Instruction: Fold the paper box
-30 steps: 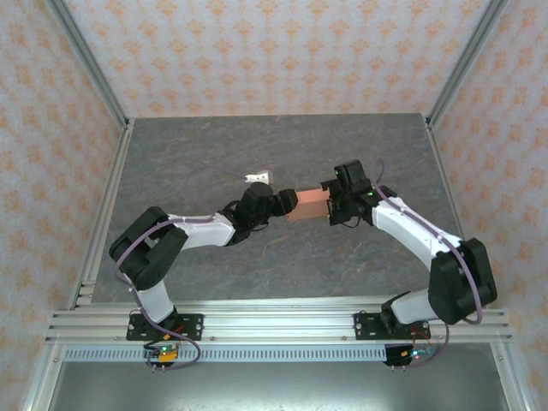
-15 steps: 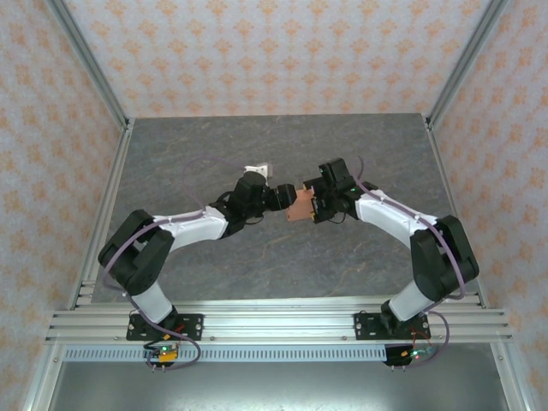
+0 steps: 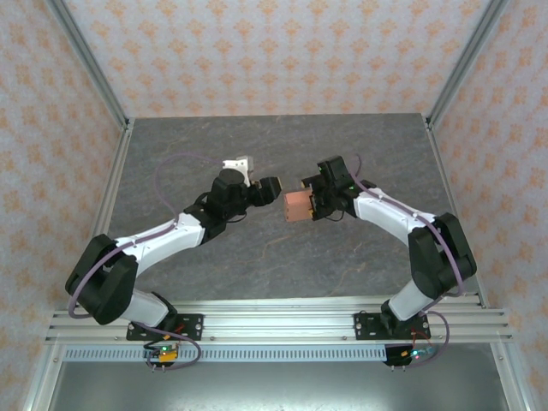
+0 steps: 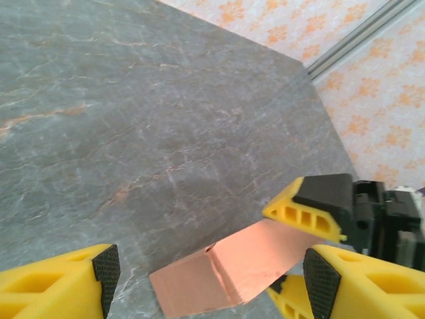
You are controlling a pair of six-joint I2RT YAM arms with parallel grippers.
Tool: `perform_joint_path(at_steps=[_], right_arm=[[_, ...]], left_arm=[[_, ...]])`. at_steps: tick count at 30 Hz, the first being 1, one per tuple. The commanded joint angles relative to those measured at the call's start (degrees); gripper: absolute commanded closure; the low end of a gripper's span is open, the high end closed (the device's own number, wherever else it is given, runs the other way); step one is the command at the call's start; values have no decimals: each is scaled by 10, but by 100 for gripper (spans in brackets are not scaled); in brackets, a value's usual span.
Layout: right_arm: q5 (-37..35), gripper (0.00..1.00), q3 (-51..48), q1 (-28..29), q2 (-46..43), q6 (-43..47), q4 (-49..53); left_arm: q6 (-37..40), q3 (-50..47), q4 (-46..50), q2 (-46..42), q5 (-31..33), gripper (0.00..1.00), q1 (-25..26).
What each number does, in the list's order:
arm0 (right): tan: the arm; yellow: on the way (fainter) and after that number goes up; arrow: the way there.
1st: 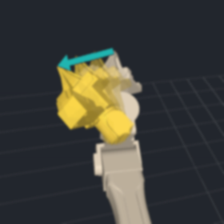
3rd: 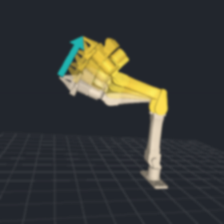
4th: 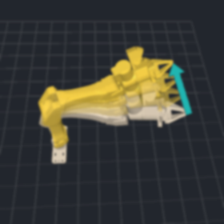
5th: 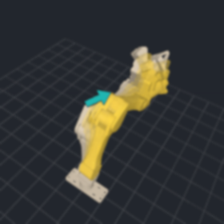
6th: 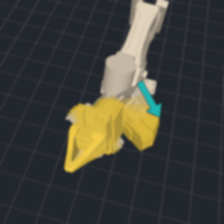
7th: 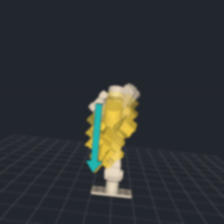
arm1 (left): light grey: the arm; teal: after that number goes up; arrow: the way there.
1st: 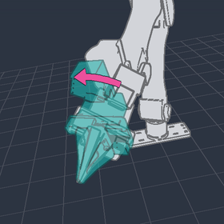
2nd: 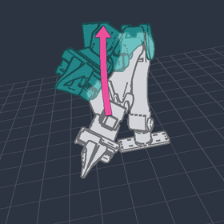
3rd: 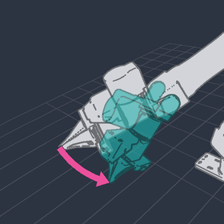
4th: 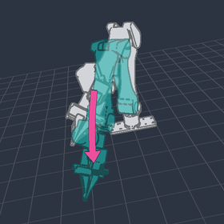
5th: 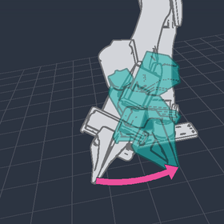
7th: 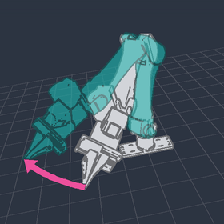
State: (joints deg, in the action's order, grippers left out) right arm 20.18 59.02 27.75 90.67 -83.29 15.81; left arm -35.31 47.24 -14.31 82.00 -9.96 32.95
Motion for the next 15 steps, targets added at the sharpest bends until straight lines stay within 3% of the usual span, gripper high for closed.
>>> perform_joint_path(at_steps=[1,9,15], right_arm=[[-7,26,35,13,-27,19,36],[-45,25,42,63,-79,-20,72],[-61,25,31,87,-63,-30,68]], left_arm=[[18,-20,26,-3,24,24,-1],[-3,-37,50,-12,73,24,-11],[-20,-56,73,-23,79,24,-46]])
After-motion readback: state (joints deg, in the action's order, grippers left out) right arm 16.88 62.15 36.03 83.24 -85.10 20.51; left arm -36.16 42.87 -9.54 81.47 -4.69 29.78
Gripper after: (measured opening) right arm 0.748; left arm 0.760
